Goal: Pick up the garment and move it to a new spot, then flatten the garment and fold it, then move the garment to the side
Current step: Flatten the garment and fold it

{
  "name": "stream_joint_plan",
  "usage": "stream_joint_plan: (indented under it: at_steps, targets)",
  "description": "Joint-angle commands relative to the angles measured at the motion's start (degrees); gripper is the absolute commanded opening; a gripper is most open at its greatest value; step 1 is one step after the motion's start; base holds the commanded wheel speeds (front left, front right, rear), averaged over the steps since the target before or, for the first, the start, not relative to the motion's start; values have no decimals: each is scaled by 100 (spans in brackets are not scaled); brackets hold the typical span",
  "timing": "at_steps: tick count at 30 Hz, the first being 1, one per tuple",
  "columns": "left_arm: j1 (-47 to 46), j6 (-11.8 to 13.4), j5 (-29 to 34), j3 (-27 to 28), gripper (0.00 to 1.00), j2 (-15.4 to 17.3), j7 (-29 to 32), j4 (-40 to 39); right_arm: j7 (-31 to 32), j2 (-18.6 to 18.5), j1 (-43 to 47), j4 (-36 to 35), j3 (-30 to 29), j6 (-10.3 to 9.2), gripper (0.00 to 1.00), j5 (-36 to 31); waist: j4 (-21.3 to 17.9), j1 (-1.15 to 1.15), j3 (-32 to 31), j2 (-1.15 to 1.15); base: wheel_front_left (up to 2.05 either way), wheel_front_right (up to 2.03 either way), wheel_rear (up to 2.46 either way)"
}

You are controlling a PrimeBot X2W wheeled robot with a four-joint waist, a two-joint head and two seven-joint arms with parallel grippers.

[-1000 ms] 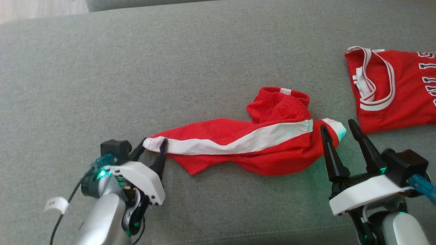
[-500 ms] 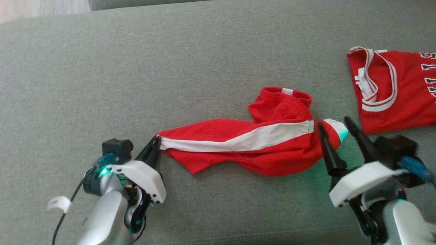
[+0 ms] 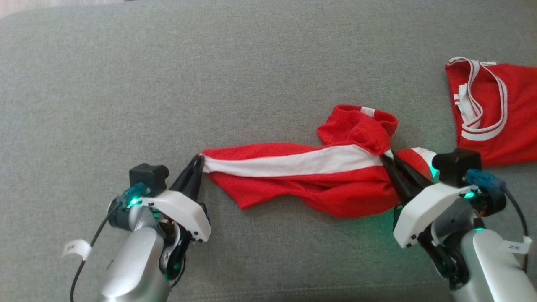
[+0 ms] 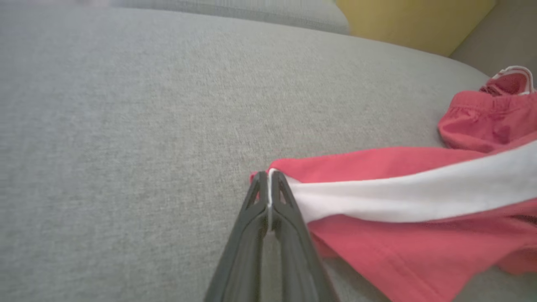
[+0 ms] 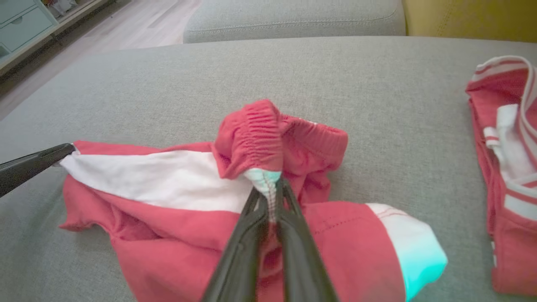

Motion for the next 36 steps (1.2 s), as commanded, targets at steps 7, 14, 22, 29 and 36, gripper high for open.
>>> stream_joint_plan:
  at_steps: [7,14,22,29,36]
  targets:
    - [-277,141,119,252,0,269,-462,-858,-198,-153,-462,-713,28,39,0,-21,-88,0,-83,0,0,0,0]
    - [-499,296,373,456,0,547,-609,-2736,-144,-377,-1297,-1458,-234,39,0,-74,-107,0,-429,0,0,0,0]
    - [-1310,340,413,683,0,803,-178,-4061,215,-587,-2259,-1758,-480,39,0,168,-91,0,-990,0,0,0,0]
    - [-1574,361,194,766,0,830,274,-4158,363,-517,-2515,-1533,-567,39,0,471,-124,0,-1287,0,0,0,0]
    - [-1702,314,10,794,0,808,339,-3840,377,-370,-2559,-1252,-607,39,0,605,-99,0,-1226,0,0,0,0]
